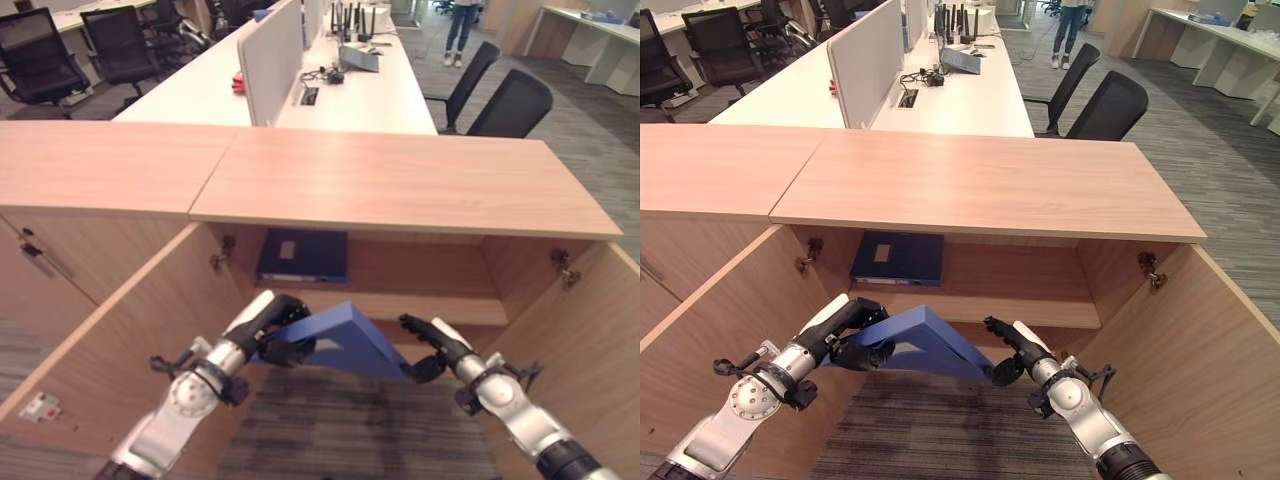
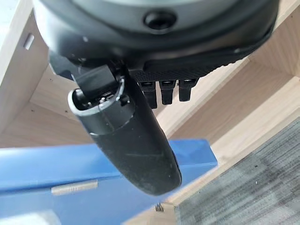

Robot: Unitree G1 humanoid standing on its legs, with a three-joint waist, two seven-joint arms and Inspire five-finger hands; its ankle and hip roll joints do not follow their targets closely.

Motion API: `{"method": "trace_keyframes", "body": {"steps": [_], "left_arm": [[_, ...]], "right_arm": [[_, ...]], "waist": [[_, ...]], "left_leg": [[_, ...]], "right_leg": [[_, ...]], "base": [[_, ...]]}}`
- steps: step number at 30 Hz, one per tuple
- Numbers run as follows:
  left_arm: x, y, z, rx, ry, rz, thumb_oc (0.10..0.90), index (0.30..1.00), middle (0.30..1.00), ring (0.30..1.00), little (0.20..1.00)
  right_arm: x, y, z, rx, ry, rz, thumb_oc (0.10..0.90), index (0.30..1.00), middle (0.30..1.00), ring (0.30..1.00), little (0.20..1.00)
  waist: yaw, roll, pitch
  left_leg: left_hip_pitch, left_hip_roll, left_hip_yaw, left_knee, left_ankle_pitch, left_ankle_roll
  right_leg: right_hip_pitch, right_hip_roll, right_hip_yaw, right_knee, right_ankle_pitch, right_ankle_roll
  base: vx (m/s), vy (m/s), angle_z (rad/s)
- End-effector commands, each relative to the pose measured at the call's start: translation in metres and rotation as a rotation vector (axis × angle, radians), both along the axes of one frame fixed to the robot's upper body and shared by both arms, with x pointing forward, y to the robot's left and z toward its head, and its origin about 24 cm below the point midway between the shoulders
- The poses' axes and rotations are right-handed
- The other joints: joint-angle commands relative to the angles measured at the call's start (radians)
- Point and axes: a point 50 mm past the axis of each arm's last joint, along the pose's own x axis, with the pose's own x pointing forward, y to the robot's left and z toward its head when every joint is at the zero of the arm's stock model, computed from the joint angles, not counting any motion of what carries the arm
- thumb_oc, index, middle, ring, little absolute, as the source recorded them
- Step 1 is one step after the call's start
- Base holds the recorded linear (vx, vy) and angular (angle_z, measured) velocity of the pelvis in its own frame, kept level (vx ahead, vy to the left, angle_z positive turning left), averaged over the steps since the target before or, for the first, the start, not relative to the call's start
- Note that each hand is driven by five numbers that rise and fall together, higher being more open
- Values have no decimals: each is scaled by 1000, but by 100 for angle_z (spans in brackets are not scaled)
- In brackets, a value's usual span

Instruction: Put the empty folder in the office cabinet

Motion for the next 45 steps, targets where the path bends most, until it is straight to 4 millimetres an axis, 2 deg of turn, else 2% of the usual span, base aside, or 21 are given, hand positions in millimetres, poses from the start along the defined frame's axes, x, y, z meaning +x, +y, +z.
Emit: {"method": "trace_keyframes", "body": {"steps": [1, 9, 11, 14, 18, 22, 25, 27, 29, 30, 32, 37, 45], "left_arm": [[20, -49, 65, -132, -359, -212, 400, 300, 300, 300, 300], [30, -32, 64, 29, -414, -148, 400, 300, 300, 300, 300], [35, -17, 65, 128, -434, -101, 400, 300, 300, 300, 300], [40, -7, 71, 203, -479, -67, 400, 300, 300, 300, 300], [42, -3, 77, 235, -520, -51, 400, 300, 300, 300, 300], [43, -9, 84, 272, -570, -77, 400, 300, 300, 300, 300], [40, -18, 85, 213, -557, -121, 400, 300, 300, 300, 300], [30, -31, 84, -5, -475, -184, 400, 300, 300, 300, 300], [24, -40, 86, -147, -430, -230, 400, 300, 300, 300, 300], [24, -40, 86, -147, -429, -230, 400, 300, 300, 300, 300], [14, -53, 91, -327, -381, -301, 400, 300, 300, 300, 300], [8, -64, 94, -399, -357, -359, 400, 300, 300, 300, 300], [6, -76, 93, -492, -302, -405, 400, 300, 300, 300, 300]], "right_arm": [[27, 63, 58, 216, -229, 248, 800, 900, 900, 900, 900], [28, 57, 59, 175, -230, 266, 800, 900, 900, 900, 900], [29, 50, 63, 151, -246, 265, 800, 900, 900, 900, 900], [30, 43, 66, 126, -258, 257, 800, 900, 900, 900, 900], [30, 40, 67, 112, -265, 256, 800, 900, 900, 900, 900], [28, 44, 66, 117, -264, 275, 800, 900, 900, 900, 900], [28, 47, 65, 119, -266, 278, 800, 900, 900, 900, 900], [28, 48, 63, 140, -260, 256, 800, 900, 900, 900, 900], [28, 50, 59, 170, -243, 235, 800, 900, 900, 900, 900], [28, 50, 59, 170, -243, 235, 800, 900, 900, 900, 900], [26, 57, 52, 218, -218, 217, 800, 900, 900, 900, 900], [23, 67, 45, 241, -204, 211, 800, 900, 900, 900, 900], [34, 85, 53, 243, -268, 212, 800, 900, 900, 900, 900]], "waist": [[0, -24, -74], [1, -26, -76], [1, -27, -78], [2, -28, -81], [0, -29, -82], [-4, -28, -85], [-6, -26, -85], [-8, -23, -85], [-9, -22, -85], [-10, -22, -85], [-11, -23, -83], [-12, -23, -81], [-10, -20, -78]], "left_leg": [[22, 32, -18, -6, -120, -54], [21, 35, -12, -6, -117, -58], [23, 36, -7, -6, -117, -59], [24, 37, -3, -6, -117, -60], [27, 38, 1, -6, -119, -61], [29, 39, 4, -6, -121, -61], [30, 40, 4, -6, -122, -60], [30, 40, 1, -6, -121, -58], [29, 39, -1, -6, -122, -57], [29, 39, -1, -6, -122, -57], [28, 38, -7, -6, -123, -55], [29, 36, -12, -6, -125, -53], [31, 37, -13, -6, -124, -52]], "right_leg": [[16, -4, -29, 7, -98, 38], [12, -4, -35, 7, -98, 41], [12, -3, -36, 7, -96, 42], [14, -4, -36, 7, -95, 44], [15, -4, -35, 7, -96, 45], [17, -2, -33, 7, -98, 44], [18, -3, -35, 7, -100, 44], [18, -4, -37, 7, -98, 43], [19, -5, -39, 7, -97, 43], [19, -5, -39, 7, -97, 43], [20, -7, -41, 7, -96, 42], [23, -8, -39, 7, -96, 42], [25, -9, -39, 7, -96, 40]], "base": [[0, 0, 0], [0, 0, 0], [0, 0, 0], [-3, 13, -4], [0, 0, 0], [0, 0, 0], [0, 0, 0], [0, 0, 0], [0, 0, 0], [0, 0, 0], [0, 0, 0], [0, 0, 0], [0, 0, 0]]}}
